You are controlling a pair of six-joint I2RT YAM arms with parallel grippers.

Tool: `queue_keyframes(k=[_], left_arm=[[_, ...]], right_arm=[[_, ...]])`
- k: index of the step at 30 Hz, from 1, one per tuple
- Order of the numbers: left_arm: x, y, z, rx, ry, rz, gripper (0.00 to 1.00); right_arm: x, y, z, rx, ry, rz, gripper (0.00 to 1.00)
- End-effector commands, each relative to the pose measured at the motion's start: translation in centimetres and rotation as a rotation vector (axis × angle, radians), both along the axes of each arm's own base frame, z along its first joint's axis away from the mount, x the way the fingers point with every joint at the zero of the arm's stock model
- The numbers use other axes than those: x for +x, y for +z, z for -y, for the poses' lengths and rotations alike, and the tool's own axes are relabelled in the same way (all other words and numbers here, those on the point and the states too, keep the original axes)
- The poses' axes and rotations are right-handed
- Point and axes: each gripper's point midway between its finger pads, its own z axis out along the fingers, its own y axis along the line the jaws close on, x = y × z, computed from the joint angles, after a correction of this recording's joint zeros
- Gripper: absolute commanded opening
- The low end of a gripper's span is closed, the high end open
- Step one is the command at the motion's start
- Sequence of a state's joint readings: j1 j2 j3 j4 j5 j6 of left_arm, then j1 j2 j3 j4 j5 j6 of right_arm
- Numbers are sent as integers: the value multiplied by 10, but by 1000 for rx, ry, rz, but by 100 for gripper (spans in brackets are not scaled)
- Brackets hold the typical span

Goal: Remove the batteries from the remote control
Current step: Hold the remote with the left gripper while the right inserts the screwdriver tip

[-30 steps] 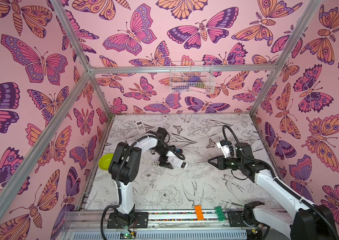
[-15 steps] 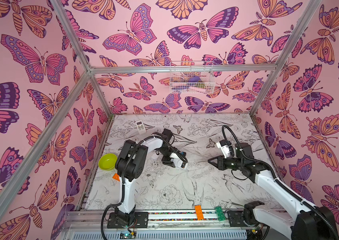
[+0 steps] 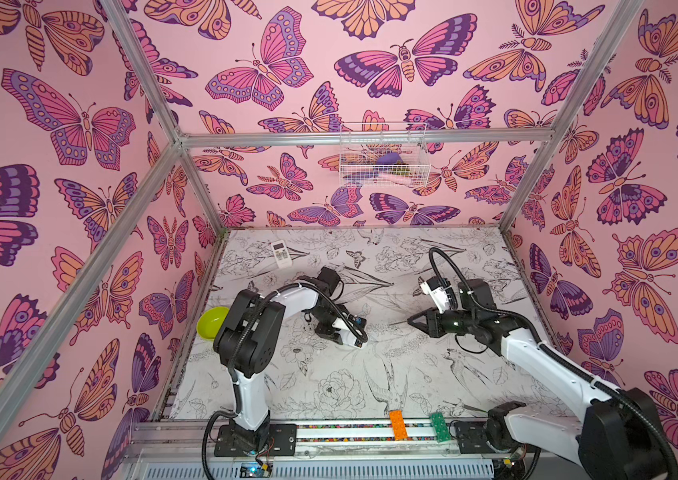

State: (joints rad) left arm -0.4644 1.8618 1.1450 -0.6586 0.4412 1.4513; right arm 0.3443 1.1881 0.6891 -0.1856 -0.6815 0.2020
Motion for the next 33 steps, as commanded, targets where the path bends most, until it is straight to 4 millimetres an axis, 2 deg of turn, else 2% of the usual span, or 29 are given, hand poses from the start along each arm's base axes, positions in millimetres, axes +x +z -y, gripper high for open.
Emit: queue_keyframes(k=[1, 8, 14, 17, 23, 30, 33], left_arm=[[-21, 7, -11, 28, 57, -42, 38], [-43, 7, -21, 15, 147, -55, 40], [-52, 1, -19, -10, 194, -70, 52], [-52, -1, -17, -16, 195, -77, 57], [-49, -7, -18, -2, 209, -79, 58], [-48, -14, -21, 22, 190, -61, 54], [-49, -15, -22, 22, 187, -62, 53]], right_arm=[[4, 8, -17, -8, 80, 63, 0], [-2, 2, -59, -3, 227, 114, 0], [-13, -9, -85, 2, 325, 177, 0], [-17, -18, -92, -13, 356, 183, 0], [-21, -31, -103, -37, 398, 200, 0], [-25, -46, -107, -82, 438, 199, 1], [-20, -49, -106, -111, 422, 224, 1]])
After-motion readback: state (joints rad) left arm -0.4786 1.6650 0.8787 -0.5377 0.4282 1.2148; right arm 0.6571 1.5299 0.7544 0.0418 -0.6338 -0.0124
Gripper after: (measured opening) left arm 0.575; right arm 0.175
